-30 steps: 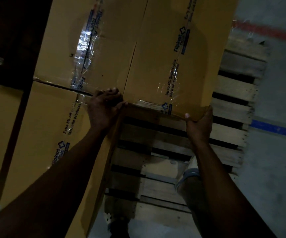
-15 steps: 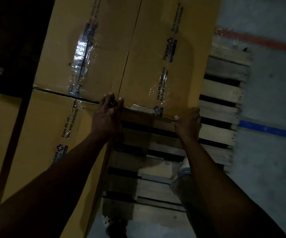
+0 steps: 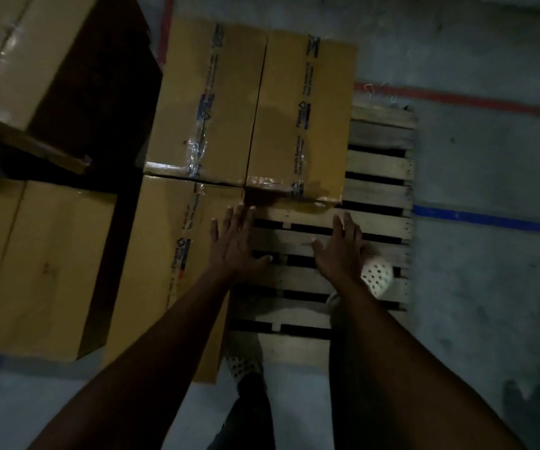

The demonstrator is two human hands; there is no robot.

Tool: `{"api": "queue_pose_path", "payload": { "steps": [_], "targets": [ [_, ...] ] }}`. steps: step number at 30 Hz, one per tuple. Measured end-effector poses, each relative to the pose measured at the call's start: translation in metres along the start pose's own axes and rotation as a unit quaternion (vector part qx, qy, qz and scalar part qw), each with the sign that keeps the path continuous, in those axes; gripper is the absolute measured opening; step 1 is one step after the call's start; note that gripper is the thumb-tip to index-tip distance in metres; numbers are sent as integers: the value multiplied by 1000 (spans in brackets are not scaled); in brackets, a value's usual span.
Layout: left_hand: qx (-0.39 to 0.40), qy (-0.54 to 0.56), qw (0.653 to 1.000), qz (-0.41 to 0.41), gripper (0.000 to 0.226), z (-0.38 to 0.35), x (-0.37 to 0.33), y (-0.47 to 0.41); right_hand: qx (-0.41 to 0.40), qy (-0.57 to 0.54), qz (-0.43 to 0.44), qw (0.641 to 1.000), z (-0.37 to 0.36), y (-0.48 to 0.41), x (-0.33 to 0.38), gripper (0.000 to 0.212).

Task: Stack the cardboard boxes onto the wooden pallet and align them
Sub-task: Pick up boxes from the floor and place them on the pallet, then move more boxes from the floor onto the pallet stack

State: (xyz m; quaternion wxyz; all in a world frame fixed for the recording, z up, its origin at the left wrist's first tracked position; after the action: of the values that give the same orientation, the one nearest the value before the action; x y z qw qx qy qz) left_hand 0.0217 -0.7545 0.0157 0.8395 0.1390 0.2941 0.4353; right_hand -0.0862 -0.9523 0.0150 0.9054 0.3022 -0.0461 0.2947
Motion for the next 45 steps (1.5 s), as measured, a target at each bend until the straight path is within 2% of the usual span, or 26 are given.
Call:
{"api": "queue_pose_path", "payload": {
  "steps": [7, 13, 21, 28, 31, 36, 45],
  "targets": [
    [-38, 5, 999, 2, 107, 23, 2, 104, -34, -29, -3, 999, 8, 126, 0, 69],
    [-59, 14, 998, 14, 108, 28, -10, 183, -37, -25, 34, 998, 14, 219, -2, 67],
    [-118, 32, 992, 21, 105, 9, -28, 355, -52, 4, 97, 994, 13, 379, -10, 66],
    [-134, 28, 990, 32, 105, -20, -16, 518, -74, -58, 119, 989, -18, 526, -10, 67],
    [-159, 52, 985, 42, 106, -24, 10, 580, -45, -67, 123, 989, -37, 581, 12, 67],
    [-190, 47, 976, 99, 103, -11, 88, 655, -20, -82, 176, 981, -77, 658, 80, 65],
    [-260, 99, 936, 214, 106, 34, 303, 768, 31, -101, 253, 962, -187, 760, 260, 65]
  ]
}}
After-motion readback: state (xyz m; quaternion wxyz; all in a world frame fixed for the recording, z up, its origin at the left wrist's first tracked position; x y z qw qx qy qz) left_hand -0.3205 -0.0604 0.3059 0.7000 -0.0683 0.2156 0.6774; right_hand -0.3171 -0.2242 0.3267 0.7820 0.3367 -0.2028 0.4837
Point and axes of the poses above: each hand's wrist, its own y-axis away from the middle knuckle, its own z-axis out of the back of the hand, x = y × z, the point moved 1 cm from there along -y, towards the middle knuckle, and after that the axes turned 3 degrees about -z, right-handed, at the moved point
